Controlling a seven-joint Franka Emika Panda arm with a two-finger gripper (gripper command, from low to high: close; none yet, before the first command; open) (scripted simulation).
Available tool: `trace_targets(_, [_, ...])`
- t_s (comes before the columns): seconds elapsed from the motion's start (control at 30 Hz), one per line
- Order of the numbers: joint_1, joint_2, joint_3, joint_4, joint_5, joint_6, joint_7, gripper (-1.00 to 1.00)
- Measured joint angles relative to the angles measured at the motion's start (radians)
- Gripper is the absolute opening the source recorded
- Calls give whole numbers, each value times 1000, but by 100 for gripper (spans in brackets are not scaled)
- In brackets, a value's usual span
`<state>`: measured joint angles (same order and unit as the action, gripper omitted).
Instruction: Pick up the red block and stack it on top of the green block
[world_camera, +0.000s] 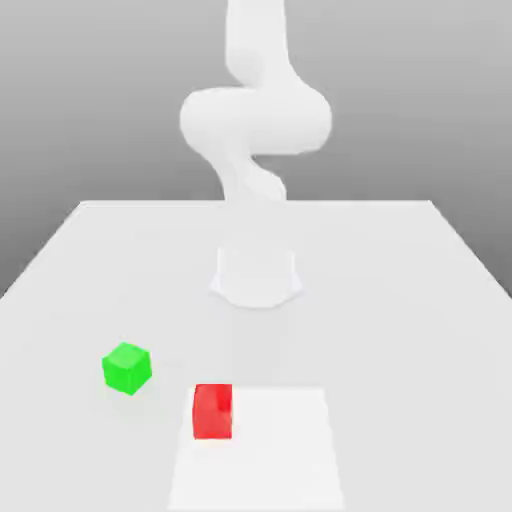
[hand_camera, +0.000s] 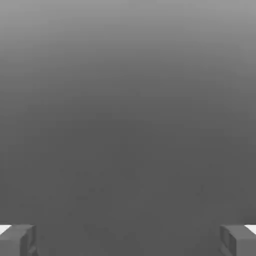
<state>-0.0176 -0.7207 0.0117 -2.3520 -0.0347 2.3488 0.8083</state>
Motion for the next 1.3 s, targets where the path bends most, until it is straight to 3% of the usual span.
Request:
trace_targets(0.4, [-92,454,-13,-280,-102,273,-17,0])
trace_targets(0.6, [-93,674,-53,-423,-5,418,-134,0])
trace_targets(0.83, [-108,908,-30,-419,62,613,-188,0])
trace_targets(0.87, [-110,942,-28,-415,63,641,-190,-100])
trace_targets(1.1, [-113,950,-26,-414,60,647,-187,-100])
trace_targets(1.3, [-114,771,-30,-439,43,495,-174,-100])
